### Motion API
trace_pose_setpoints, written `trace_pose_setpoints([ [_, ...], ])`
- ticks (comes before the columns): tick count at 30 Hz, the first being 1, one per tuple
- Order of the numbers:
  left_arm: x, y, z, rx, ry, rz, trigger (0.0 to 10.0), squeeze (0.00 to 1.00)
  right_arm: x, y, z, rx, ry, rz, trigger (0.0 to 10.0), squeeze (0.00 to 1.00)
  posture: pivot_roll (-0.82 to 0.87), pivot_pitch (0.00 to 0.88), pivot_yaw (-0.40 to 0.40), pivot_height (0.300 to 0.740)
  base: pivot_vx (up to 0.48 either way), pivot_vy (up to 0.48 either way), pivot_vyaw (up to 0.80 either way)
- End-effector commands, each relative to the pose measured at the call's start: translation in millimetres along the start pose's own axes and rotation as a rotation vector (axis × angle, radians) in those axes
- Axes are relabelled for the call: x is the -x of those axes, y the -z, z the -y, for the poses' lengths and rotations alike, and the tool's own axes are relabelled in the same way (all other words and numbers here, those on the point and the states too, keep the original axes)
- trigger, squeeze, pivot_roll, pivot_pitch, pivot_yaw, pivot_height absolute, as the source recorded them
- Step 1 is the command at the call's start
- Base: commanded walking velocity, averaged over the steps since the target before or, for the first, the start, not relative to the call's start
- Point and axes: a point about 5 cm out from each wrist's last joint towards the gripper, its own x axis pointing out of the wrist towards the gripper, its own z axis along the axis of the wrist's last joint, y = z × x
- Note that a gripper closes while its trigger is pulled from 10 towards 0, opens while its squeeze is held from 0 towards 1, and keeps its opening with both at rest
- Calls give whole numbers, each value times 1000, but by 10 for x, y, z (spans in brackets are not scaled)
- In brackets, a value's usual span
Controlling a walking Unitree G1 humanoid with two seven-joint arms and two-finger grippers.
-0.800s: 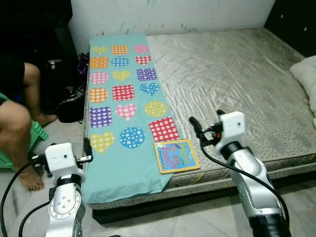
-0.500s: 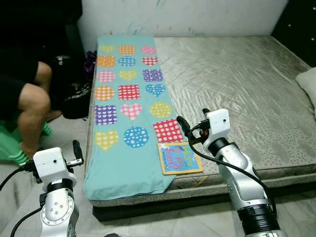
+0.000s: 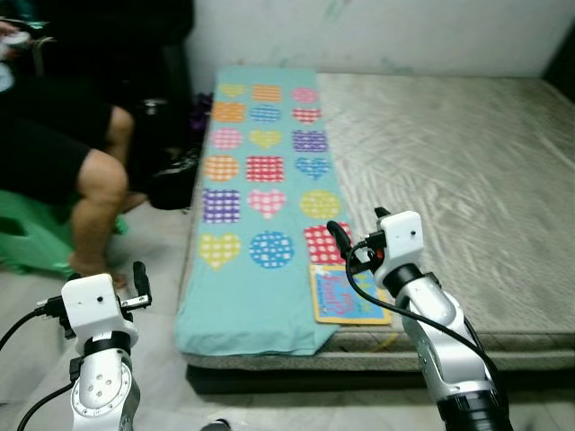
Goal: Clean up the room
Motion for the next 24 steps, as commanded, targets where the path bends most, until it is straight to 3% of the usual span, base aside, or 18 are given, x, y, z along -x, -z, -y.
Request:
trace_pose_setpoints([
  [1,18,-35,6,0,19,4,10000,0,37,5,43,4,28,1,10000,0,-86,104,-22,740,0,0,800],
  [6,44,-74,55,34,111,15,10000,0,73,11,70,-17,74,2,10000,0,-94,119,-20,740,0,0,160],
  [13,61,-106,138,73,145,12,10000,0,110,-18,104,-9,92,9,10000,0,-105,133,-13,740,0,0,0],
  [24,61,-80,144,66,160,-14,10000,0,160,10,90,10,103,-6,10000,0,-112,147,-9,740,0,0,40],
])
